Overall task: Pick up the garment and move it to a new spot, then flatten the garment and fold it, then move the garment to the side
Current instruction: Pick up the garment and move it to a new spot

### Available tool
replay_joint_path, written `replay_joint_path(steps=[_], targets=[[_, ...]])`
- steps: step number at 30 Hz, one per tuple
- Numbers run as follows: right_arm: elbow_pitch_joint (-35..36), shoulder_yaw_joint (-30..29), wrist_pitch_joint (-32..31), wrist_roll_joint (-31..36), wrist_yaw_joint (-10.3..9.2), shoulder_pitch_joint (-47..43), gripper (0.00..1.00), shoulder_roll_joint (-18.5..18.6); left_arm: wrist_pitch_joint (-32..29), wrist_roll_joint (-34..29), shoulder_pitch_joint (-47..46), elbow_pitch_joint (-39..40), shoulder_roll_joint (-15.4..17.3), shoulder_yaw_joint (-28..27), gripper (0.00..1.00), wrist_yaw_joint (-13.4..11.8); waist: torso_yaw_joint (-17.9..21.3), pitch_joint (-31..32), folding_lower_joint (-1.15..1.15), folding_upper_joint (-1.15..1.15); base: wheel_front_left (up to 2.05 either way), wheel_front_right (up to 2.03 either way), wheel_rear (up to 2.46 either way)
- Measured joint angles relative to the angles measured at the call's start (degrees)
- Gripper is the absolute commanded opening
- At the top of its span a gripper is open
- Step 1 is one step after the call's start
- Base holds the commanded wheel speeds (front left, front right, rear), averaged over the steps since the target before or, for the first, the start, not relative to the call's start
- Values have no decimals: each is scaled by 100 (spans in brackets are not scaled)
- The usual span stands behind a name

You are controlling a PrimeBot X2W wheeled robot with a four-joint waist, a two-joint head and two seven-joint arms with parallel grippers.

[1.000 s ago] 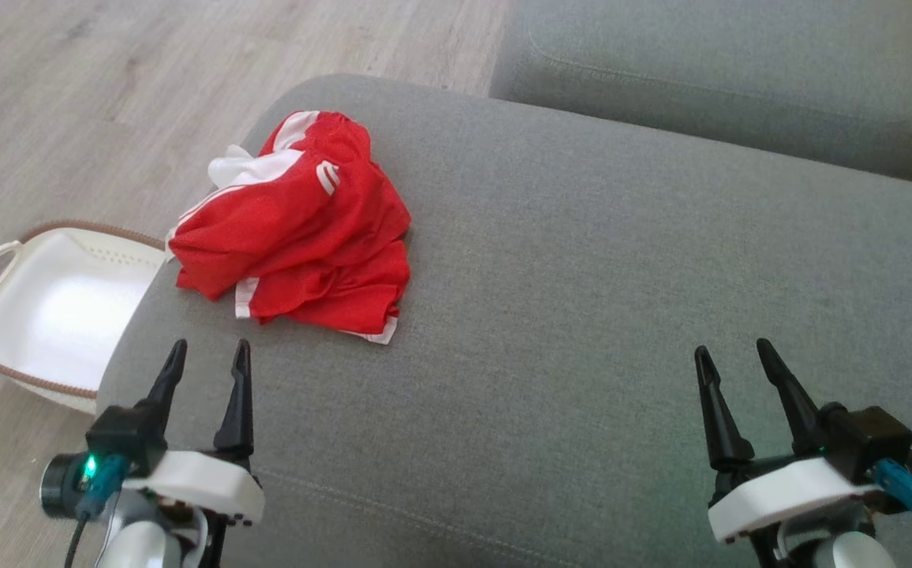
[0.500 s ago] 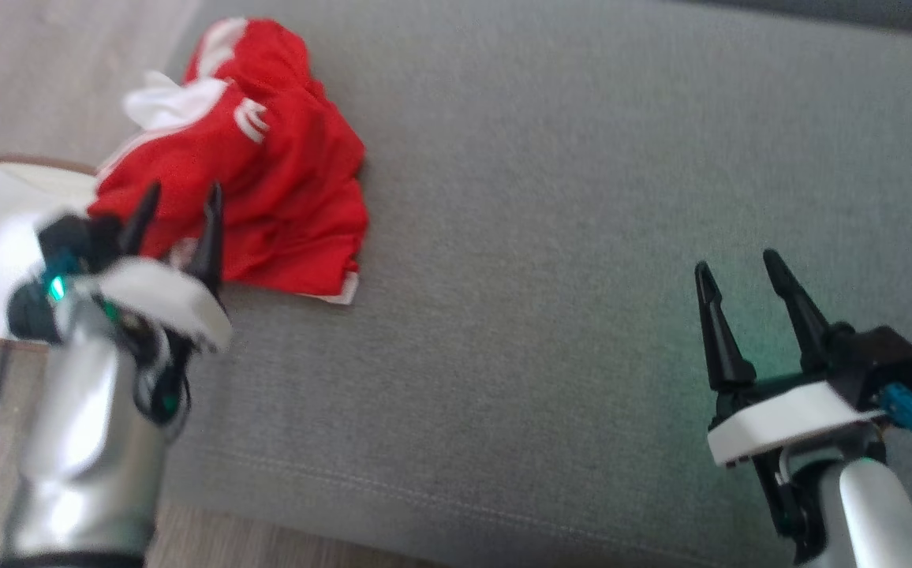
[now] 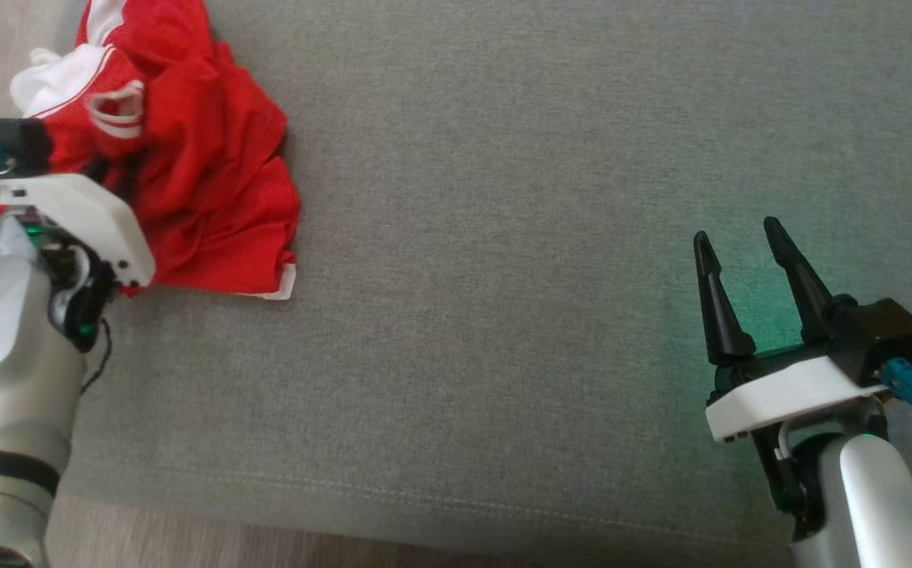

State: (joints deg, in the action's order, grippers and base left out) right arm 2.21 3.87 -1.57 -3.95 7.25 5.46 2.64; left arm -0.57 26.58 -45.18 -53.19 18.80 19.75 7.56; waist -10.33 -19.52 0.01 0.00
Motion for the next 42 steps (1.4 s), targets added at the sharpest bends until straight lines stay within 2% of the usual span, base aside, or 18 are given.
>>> replay_joint_path(steps=[7,11,16,24,27,32,37,42], targets=[[-20,-102,8,-9,0,-14,100,0,1159,-16,-75,-101,223,156,0,-10,21,220,-1,0,0,0,0],[-11,-182,56,-44,0,-55,100,0,1437,-101,-38,234,263,112,0,-171,-12,458,-1,0,0,0,0],[18,-226,64,-145,0,-342,100,-1,1485,-303,479,1522,274,-60,0,-491,-64,833,-1,0,0,0,0],[127,-216,64,-348,0,-706,100,-7,1485,-490,2036,3747,224,20,0,-876,2,1482,-2,1,0,0,0],[224,-229,62,-391,0,-778,100,-7,1422,-491,2415,4403,121,224,0,-961,181,1600,-2,0,0,0,0],[403,-265,51,-448,0,-854,100,-9,1235,-492,2508,5008,-267,739,0,-932,588,1656,-2,0,0,0,0],[554,-226,3,-465,0,-832,100,-9,1167,-538,2398,4913,-681,1196,0,-754,1122,1575,-2,0,0,0,0],[635,-203,4,-545,0,-798,100,-8,1176,-638,1703,4545,-1056,1484,0,-590,1749,1396,-2,0,0,0,0]])
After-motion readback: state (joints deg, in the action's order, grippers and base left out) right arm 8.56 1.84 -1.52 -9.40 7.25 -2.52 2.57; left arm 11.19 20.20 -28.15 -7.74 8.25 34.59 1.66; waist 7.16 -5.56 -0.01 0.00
